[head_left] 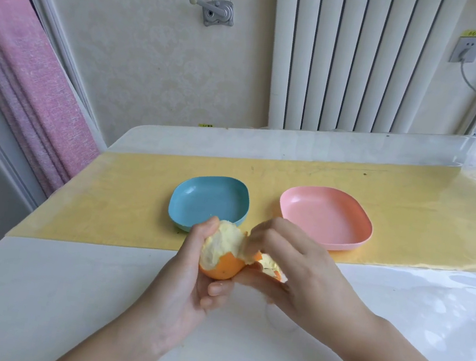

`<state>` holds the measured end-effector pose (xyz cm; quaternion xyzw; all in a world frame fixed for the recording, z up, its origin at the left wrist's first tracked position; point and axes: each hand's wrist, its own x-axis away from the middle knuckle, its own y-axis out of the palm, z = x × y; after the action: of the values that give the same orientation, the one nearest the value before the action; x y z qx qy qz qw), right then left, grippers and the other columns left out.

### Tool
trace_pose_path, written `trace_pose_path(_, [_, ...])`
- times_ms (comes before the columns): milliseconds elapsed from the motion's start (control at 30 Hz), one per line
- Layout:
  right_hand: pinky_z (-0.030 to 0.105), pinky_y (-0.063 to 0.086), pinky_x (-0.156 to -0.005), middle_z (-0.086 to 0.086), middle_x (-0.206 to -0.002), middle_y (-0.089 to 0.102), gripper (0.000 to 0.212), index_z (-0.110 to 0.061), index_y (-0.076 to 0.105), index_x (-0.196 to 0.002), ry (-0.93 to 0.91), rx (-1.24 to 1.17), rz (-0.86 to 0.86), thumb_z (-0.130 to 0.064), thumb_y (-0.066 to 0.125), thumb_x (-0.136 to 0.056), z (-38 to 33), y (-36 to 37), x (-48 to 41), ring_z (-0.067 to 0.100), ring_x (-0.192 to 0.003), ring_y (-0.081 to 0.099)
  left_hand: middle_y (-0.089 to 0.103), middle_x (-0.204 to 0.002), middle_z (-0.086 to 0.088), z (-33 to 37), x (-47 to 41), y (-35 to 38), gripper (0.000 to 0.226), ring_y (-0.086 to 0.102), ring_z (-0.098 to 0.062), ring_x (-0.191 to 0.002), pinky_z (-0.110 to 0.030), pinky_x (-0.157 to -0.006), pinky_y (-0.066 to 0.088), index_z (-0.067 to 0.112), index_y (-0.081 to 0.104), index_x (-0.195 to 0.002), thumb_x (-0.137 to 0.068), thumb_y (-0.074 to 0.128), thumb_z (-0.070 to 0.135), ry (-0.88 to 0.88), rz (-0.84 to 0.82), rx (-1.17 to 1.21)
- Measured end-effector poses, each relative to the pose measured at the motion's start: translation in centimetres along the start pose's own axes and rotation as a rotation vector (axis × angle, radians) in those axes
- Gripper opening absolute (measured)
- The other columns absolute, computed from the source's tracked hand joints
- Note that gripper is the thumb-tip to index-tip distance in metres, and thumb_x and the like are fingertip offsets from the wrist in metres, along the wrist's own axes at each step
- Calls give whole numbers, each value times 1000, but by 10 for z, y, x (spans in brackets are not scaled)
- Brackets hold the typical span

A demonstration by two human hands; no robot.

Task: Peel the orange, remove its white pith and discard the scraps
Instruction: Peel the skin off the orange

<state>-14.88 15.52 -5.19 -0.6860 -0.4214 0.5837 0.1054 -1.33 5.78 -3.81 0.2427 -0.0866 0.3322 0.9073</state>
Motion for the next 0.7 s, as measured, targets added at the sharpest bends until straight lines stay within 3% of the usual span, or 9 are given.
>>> trace_pose_path(67, [25, 48, -76, -3, -109, 55, 29, -16, 56, -114, 33, 2, 24, -30, 64, -90, 2, 0, 0, 13, -91, 56, 61, -83, -12, 1, -1, 1, 45, 28, -8, -40, -17, -36, 19, 13, 63, -92, -71, 56, 52, 0, -20, 47])
trace_pose_path(133, [26, 51, -76, -1, -114, 59, 36, -14, 63, -119, 23, 10, 39, -26, 70, -85, 2, 0, 0, 14, -95, 61, 61, -77, -9, 1, -1, 2, 40, 29, -8, -41, -16, -36, 20, 14, 63, -89, -74, 55, 50, -14, -32, 90])
trace_pose_path(233, [25, 52, -69, 2, -105, 66, 36, -7, 69, -111, -8, 37, 80, -22, 76, -79, 0, -2, 0, 13, -85, 64, 52, -70, -4, 1, -1, 2, 37, 29, -9, -40, -17, -35, 19, 15, 60, -84, -71, 58, 49, -43, -22, 99])
trace_pose_path(400, [15, 48, -68, 0, -92, 66, 24, -8, 73, -95, -16, 87, 55, -26, 74, -79, 0, -8, -3, 12, -76, 61, 44, -72, -6, 2, -4, -1, 41, 27, -9, -37, -16, -34, 15, 16, 56, -84, -62, 63, 49, -77, -2, 31])
trace_pose_path(567, [25, 46, -63, -4, -84, 60, 21, -11, 67, -82, -30, 40, -72, -33, 68, -84, -3, -16, -7, 18, -73, 58, 39, -61, -1, 4, -2, -2, 42, 25, -9, -38, -17, -35, 13, 16, 51, -80, -61, 63, 52, -104, -28, -172])
trace_pose_path(700, [25, 44, -60, -3, -79, 59, 14, -13, 64, -80, -74, 51, -143, -25, 68, -85, -8, -16, -8, 15, -70, 54, 41, -57, 0, 8, 0, -5, 38, 25, -9, -40, -19, -38, 11, 18, 52, -71, -61, 62, 53, -136, -65, -287])
